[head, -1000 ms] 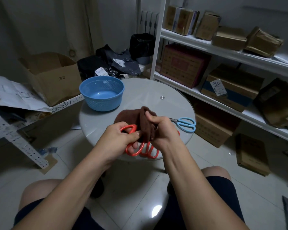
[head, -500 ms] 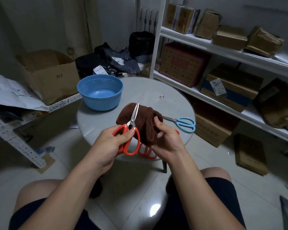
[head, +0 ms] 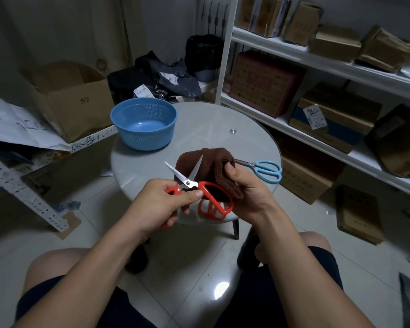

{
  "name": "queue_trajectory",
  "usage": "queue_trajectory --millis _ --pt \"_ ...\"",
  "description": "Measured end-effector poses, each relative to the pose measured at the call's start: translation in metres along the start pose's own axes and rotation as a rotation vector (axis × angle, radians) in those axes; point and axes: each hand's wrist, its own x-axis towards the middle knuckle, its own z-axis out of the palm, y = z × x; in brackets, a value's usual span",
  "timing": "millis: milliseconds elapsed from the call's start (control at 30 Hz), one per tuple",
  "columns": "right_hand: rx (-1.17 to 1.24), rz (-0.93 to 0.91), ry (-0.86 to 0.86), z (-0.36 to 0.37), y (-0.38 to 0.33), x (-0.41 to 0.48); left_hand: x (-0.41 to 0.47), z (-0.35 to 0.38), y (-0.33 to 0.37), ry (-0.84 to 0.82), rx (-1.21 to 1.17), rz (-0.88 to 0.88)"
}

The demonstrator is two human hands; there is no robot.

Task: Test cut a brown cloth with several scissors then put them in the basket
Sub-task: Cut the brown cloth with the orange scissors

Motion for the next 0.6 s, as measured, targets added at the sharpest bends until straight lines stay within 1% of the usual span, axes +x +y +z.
queue_trajectory --millis 100,167,300,400,500,600 --pt "-0.107 0.071 -0.037 0.002 -0.003 -0.003 0.004 0.0 0.001 0.018 0.05 -0.011" --pt "-0.174 0.111 -0.031 0.006 -0.004 -0.004 0.006 0.0 0.002 0.01 0.098 0.009" --pt "-0.211 0.185 -0.01 0.011 -0.005 -0.004 0.009 -0.001 0.004 -0.04 0.3 0.04" --pt "-0.229 0.194 0.013 0.012 -0.001 0.0 0.01 0.002 0.006 -0.066 0.432 0.055" --pt "-0.252 0.18 0.095 0.014 0.005 0.001 0.009 0.005 0.009 -0.049 0.549 0.074" --pt "-0.21 0.156 0.155 0.014 0.012 -0.002 0.01 0.006 0.008 -0.059 0.579 0.075"
